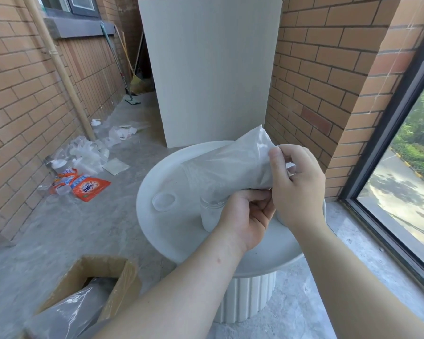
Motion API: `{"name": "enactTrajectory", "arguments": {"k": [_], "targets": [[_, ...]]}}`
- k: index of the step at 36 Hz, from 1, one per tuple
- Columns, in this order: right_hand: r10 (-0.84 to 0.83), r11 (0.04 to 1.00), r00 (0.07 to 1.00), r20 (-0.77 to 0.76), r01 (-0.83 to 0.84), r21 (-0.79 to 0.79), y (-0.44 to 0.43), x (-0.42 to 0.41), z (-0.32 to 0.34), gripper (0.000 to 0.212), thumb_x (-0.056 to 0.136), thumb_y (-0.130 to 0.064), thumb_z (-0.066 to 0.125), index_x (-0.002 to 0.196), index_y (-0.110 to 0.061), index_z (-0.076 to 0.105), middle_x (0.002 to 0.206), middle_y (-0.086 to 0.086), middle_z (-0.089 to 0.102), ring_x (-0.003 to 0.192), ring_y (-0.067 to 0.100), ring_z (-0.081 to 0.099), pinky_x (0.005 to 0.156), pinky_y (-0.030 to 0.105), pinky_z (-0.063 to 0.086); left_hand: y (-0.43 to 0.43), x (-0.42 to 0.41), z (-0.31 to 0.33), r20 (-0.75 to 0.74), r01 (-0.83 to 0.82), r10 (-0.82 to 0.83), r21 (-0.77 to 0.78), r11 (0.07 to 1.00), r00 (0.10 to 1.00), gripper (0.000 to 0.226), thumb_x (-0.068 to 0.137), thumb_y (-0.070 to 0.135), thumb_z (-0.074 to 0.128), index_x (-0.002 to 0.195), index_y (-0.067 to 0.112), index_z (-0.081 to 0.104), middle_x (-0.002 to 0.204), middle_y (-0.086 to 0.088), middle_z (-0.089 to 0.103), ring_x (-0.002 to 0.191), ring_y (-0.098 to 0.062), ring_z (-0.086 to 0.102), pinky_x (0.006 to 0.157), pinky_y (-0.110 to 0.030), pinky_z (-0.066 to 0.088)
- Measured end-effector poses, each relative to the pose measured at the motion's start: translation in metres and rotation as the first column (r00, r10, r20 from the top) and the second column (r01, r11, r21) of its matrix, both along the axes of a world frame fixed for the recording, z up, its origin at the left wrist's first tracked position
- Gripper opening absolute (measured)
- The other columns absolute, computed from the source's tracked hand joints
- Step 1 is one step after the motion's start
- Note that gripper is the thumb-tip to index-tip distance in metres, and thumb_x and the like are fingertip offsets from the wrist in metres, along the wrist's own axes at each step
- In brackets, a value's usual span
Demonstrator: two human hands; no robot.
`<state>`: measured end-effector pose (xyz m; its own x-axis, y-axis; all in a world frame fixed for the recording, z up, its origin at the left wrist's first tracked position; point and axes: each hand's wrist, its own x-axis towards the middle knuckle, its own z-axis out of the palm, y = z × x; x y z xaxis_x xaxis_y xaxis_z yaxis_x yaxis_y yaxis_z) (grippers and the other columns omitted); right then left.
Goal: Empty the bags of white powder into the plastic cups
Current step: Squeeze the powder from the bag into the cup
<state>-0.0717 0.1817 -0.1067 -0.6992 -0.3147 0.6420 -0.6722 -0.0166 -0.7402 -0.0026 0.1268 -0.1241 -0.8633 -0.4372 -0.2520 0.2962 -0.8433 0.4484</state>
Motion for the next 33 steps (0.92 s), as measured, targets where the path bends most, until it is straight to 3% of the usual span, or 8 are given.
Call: {"name": "enactTrajectory", "arguments": {"k": [33], "targets": [[-0.003,0.998,0.999,-0.046,0.001,-0.056,-0.0031,0.0037,0.0049,0.016,0.103,-0.017,0.055,0.091,-0.014,0.066,0.087,-0.019,0.057,0.094,0.017,0.055,0.073,0.008,0.036,0.0003,-0.0020,-0.0001,0.027,-0.024,0.024,-0.003,1.000,0.999,0.043,0.082,-0.019,0.042,0.071,0.005,0.077,0.077,-0.006,0.075,0.065,-0.014,0.072,0.060,-0.021,0.057]]}}
